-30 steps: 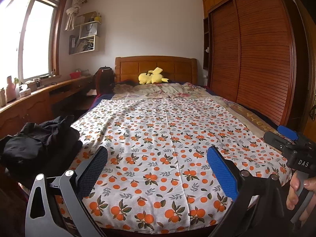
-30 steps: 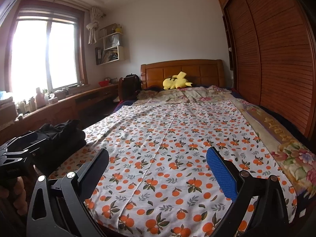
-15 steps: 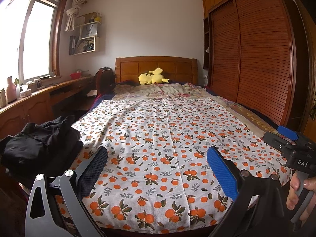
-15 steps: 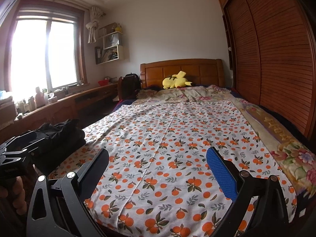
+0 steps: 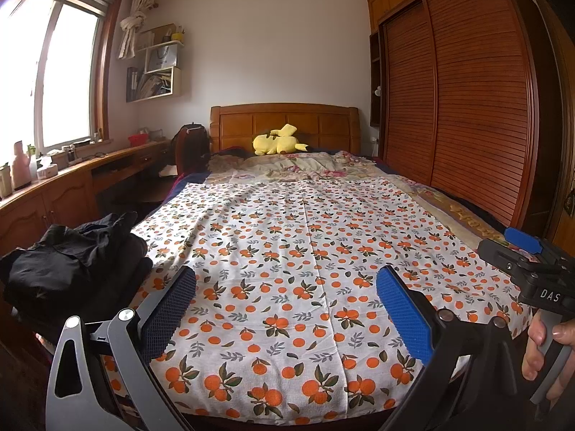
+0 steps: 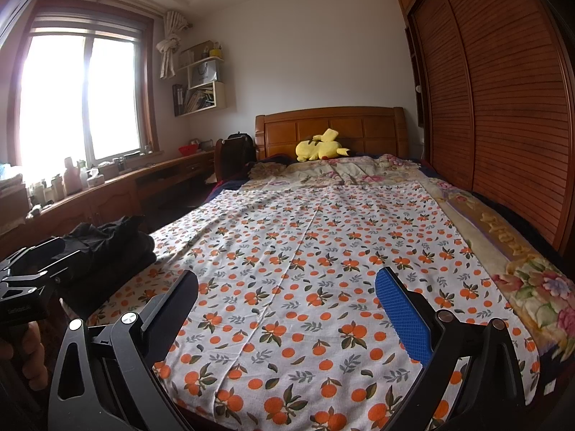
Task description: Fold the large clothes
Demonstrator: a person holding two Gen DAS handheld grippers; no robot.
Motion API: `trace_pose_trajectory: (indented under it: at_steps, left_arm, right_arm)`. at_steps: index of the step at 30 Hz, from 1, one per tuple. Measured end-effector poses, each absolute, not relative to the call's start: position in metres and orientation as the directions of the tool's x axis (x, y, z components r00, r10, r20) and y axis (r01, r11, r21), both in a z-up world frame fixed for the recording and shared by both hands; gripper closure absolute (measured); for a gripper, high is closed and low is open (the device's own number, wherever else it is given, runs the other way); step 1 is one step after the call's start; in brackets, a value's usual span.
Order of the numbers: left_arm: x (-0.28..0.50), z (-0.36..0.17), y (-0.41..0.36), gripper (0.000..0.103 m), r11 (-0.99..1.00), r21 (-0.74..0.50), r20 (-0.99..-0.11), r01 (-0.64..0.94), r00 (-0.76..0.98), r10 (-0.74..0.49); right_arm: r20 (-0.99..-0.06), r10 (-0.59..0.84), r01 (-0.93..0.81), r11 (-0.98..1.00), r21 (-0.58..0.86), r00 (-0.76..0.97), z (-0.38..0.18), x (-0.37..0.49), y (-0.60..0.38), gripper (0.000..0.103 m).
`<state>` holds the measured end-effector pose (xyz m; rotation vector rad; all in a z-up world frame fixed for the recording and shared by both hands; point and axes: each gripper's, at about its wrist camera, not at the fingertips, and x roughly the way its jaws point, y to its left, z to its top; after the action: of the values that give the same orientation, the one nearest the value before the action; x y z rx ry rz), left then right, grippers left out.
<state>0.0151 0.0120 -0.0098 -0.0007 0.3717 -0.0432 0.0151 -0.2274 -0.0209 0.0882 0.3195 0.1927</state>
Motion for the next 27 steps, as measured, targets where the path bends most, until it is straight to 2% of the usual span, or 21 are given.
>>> trace_pose_trajectory:
  at_steps: [27]
  left_arm:
    - [0.0142, -0.0124, 0.0153, 0.002, 0.999, -0.007, -0.369, 0.041, 0.929, -0.041]
  right_arm:
    - [-0.312, 0.193, -0.165, 0.98, 0.113, 0.93, -0.023, 0.0167, -0.2297, 0.008]
